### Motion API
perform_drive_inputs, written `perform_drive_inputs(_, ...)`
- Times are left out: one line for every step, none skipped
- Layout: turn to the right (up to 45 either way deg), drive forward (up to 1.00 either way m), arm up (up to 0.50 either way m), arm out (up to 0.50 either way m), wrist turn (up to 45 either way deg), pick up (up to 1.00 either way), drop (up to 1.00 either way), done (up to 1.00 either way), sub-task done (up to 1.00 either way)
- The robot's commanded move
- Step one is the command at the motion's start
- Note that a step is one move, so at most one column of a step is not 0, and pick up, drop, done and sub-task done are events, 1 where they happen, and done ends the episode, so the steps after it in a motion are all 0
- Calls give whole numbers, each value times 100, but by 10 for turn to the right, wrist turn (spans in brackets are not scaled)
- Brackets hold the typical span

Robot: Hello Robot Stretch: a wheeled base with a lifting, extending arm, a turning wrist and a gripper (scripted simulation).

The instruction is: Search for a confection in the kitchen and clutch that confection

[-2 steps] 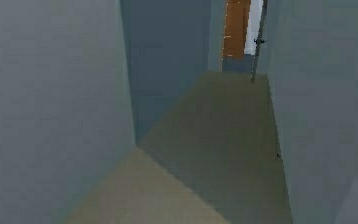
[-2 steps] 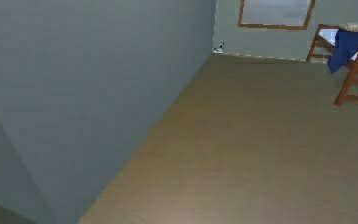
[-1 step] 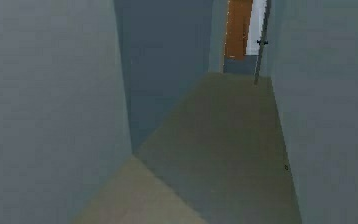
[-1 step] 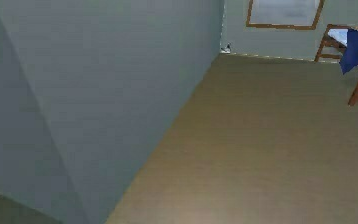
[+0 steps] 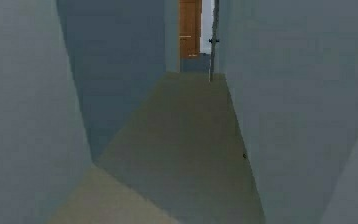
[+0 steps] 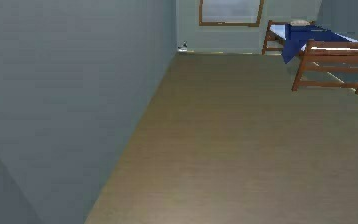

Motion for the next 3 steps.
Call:
perform_drive_inputs(0,100,0,0,0,0,0,0,0)
perform_drive_inputs(30,0,0,0,0,0,0,0,0)
perform_drive_inputs(0,65,0,0,0,0,0,0,0)
